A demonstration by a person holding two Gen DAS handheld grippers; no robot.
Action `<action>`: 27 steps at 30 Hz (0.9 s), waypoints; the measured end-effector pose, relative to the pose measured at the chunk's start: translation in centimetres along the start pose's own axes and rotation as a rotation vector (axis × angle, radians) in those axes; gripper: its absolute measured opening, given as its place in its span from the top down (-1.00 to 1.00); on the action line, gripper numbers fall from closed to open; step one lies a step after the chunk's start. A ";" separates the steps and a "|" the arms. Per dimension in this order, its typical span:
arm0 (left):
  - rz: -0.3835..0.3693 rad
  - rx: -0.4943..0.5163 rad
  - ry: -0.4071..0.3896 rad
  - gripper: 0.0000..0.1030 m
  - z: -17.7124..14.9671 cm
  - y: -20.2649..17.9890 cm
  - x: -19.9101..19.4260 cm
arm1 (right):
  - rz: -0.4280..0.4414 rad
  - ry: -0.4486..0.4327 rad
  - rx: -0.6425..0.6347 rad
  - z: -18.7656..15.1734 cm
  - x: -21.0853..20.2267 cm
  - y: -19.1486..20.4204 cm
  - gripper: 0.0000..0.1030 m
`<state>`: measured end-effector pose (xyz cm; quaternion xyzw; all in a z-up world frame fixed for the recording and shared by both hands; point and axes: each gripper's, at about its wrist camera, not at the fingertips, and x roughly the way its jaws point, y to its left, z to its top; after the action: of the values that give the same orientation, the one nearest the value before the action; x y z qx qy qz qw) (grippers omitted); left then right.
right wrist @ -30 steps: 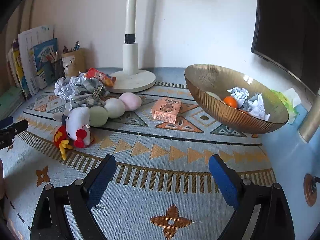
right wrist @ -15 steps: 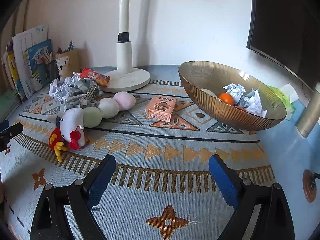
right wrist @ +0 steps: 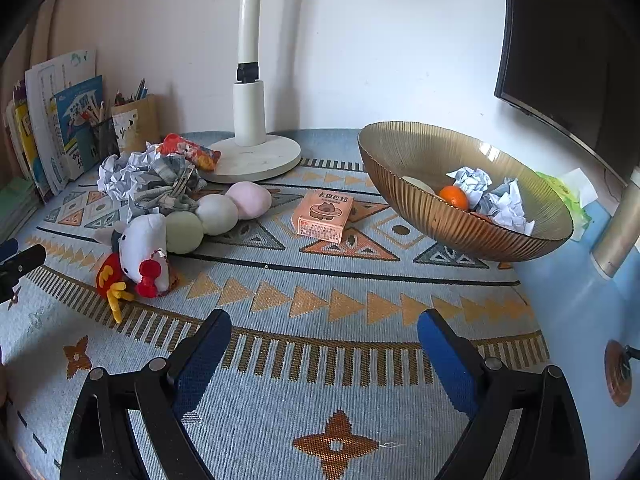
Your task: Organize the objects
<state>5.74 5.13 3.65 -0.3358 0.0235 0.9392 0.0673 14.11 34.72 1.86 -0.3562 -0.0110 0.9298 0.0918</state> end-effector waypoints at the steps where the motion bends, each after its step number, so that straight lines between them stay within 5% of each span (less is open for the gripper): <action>1: 0.001 0.001 0.002 -0.99 0.0 -0.1 0.0 | -0.002 -0.002 0.001 0.0 0.0 0.0 -0.82; 27: -0.002 0.003 0.000 -0.99 0.0 -0.1 0.0 | -0.008 0.001 -0.008 -0.1 0.0 0.2 -0.82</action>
<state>5.72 5.29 3.62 -0.3358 0.0245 0.9391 0.0690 14.14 34.49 1.77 -0.3568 -0.0160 0.9292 0.0944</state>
